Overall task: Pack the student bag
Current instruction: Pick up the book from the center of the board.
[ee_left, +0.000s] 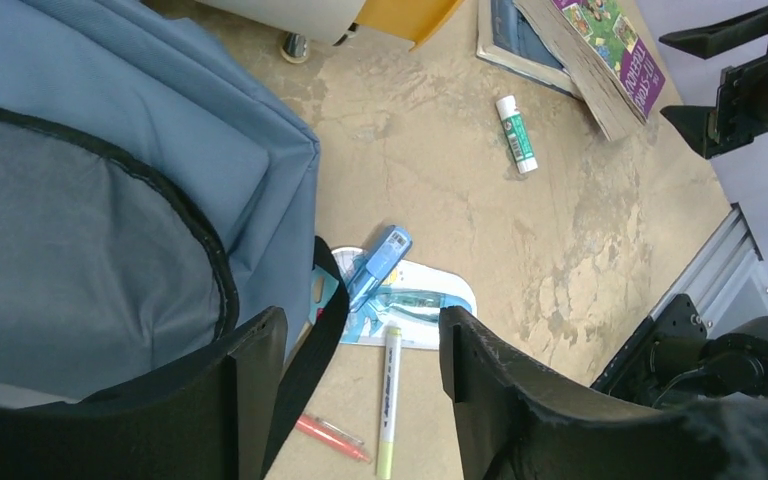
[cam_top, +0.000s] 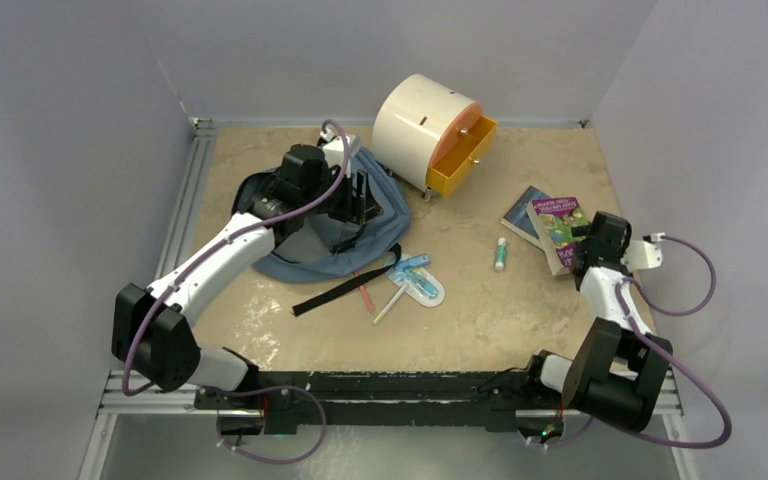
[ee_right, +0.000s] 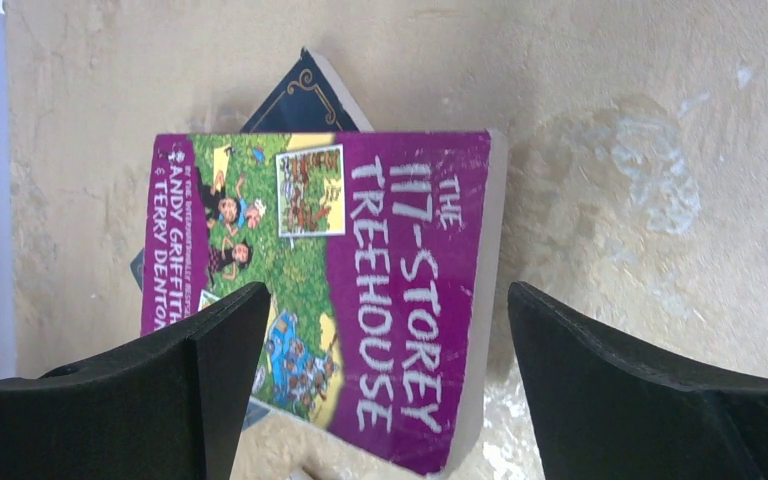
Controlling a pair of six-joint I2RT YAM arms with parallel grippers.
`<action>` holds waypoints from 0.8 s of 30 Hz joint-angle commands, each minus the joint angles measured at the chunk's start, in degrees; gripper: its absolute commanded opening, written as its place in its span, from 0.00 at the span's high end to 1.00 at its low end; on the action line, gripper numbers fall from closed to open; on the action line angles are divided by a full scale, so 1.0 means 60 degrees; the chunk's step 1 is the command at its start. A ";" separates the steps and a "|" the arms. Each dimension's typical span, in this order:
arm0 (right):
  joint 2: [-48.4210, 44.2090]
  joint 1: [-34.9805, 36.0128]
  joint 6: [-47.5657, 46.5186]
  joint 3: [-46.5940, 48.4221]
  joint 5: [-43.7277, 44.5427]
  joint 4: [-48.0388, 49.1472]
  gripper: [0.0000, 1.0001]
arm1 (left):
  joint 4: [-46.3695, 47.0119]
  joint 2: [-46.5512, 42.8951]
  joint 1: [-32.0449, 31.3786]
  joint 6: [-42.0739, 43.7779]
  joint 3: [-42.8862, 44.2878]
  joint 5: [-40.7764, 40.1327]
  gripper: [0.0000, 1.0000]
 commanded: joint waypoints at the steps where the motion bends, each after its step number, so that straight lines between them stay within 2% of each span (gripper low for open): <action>1: 0.0503 -0.0412 -0.0319 -0.0063 -0.0469 0.1163 0.09 | 0.0226 0.0396 -0.0258 0.0228 0.0757 -0.0137 0.43; 17: 0.0924 -0.1599 -0.0329 -0.1365 -0.2537 0.3691 0.07 | 0.0302 0.0205 -0.0478 0.0217 0.0743 0.0044 0.40; 21: 0.0955 -0.2209 -0.0305 -0.1831 -0.3464 0.4355 0.02 | 0.0507 0.0167 -0.0487 0.0108 0.0655 0.0261 0.39; 24: 0.0948 -0.2586 -0.0417 -0.2088 -0.3800 0.4665 0.01 | 0.0589 0.0191 -0.0482 0.0047 0.0612 0.0339 0.39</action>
